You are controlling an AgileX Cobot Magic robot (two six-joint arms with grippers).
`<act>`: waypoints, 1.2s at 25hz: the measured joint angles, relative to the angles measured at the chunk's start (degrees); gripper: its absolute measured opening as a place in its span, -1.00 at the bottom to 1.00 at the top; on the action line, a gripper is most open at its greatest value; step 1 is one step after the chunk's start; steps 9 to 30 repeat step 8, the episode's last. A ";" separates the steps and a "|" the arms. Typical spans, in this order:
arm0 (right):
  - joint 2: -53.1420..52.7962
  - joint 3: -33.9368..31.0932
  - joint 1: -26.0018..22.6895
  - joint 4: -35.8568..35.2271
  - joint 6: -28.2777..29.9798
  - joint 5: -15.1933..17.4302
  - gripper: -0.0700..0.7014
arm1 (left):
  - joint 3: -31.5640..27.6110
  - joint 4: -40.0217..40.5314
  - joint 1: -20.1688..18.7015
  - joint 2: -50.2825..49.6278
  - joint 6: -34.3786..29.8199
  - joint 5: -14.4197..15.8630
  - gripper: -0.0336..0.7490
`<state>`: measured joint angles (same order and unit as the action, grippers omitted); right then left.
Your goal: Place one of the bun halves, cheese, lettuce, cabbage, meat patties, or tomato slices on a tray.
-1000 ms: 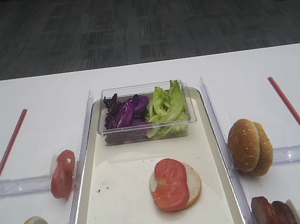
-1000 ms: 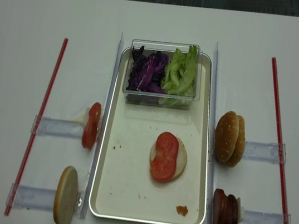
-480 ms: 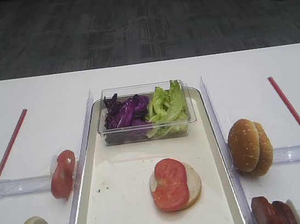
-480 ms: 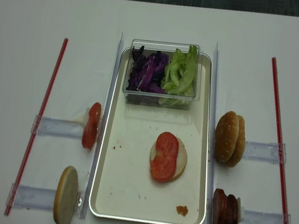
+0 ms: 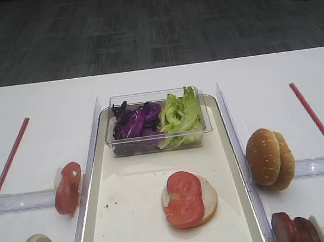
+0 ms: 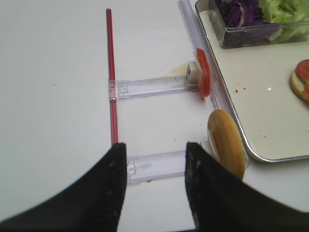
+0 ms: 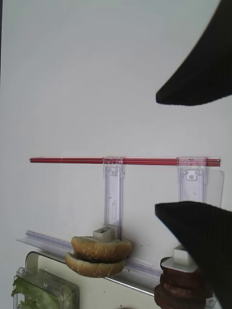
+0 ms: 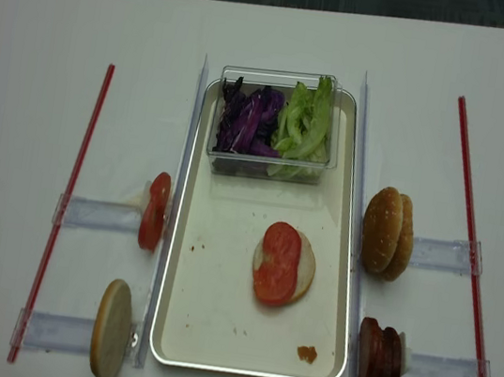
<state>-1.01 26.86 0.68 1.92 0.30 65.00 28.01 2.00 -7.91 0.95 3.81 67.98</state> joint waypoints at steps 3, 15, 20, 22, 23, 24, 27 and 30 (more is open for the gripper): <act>0.00 0.00 0.00 0.00 0.00 0.00 0.36 | 0.00 0.00 0.00 0.00 0.00 0.00 -0.21; 0.00 0.00 0.00 0.00 -0.30 0.00 0.36 | 0.00 0.00 0.00 0.00 0.00 0.00 -0.21; 0.00 0.00 0.00 0.00 -0.30 0.00 0.36 | 0.00 0.00 0.00 0.00 0.00 0.00 -0.21; 0.00 0.00 0.00 0.00 -0.30 0.00 0.36 | 0.00 0.00 0.00 0.00 0.00 0.00 -0.21; 0.00 0.00 0.00 0.00 -0.30 0.00 0.36 | 0.00 0.00 0.00 0.00 0.00 0.00 -0.21; 0.00 0.00 0.00 0.00 -0.30 0.00 0.36 | 0.00 0.00 0.00 0.00 0.00 0.00 -0.21; 0.00 0.00 0.00 0.00 -0.30 0.00 0.36 | 0.00 0.00 0.00 0.00 0.00 0.00 -0.21; 0.00 0.00 0.00 0.00 -0.30 0.00 0.36 | 0.00 0.00 0.00 0.00 0.00 0.00 -0.21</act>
